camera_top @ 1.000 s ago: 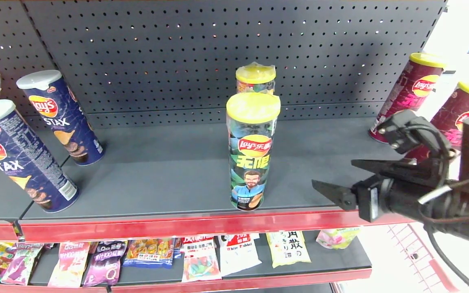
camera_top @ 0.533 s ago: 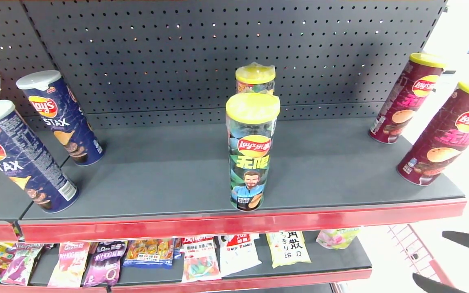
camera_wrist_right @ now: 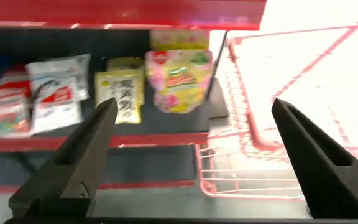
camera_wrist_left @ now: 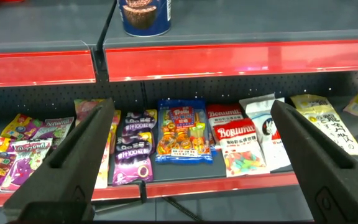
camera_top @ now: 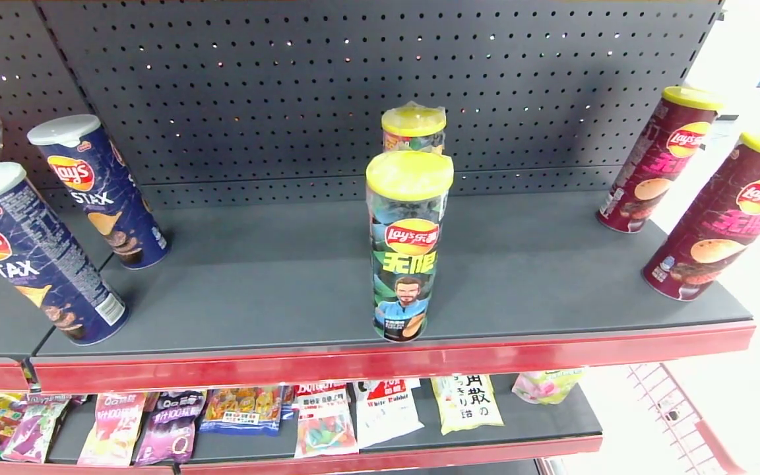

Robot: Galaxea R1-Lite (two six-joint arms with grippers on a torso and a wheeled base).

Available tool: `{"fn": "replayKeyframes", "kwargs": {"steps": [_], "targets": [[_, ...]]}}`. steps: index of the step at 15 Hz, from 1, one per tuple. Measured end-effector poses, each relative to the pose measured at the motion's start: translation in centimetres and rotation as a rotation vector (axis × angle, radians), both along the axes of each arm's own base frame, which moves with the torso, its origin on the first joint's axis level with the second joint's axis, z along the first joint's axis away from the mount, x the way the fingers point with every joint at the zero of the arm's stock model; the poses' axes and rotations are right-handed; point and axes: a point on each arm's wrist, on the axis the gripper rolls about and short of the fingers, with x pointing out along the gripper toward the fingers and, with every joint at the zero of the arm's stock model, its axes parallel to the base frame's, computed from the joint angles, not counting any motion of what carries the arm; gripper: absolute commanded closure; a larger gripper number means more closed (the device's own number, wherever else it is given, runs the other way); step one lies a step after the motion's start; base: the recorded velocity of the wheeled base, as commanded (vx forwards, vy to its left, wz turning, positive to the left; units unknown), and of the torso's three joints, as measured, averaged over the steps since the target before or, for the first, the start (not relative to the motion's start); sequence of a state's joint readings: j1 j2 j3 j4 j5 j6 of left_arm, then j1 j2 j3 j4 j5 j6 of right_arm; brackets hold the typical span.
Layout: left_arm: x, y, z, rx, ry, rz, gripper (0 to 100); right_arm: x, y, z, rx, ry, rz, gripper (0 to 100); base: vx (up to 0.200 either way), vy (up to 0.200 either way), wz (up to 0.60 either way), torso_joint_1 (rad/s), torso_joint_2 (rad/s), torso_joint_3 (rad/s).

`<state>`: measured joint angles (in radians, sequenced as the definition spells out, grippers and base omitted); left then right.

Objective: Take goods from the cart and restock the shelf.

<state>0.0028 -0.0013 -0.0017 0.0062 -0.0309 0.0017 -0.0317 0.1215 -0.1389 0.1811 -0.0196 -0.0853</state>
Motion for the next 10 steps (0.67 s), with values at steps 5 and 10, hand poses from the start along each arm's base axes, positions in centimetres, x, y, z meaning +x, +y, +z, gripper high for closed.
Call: {"fn": "replayKeyframes", "kwargs": {"steps": [5, 10], "targets": [[0.0, 0.0, 0.0, 0.000, 0.000, 0.000, 0, -0.8, 0.1, -0.4, 0.001, -0.088, 0.096, 0, 0.000, 0.000, 0.00, 0.000, 0.00, 0.000], [0.0, 0.0, 0.0, 0.000, 0.000, 0.000, 0, -0.3, 0.0, -1.3, 0.027, -0.184, 0.069, 0, 0.000, 0.000, 0.00, 0.000, 0.00, 0.000]]}}
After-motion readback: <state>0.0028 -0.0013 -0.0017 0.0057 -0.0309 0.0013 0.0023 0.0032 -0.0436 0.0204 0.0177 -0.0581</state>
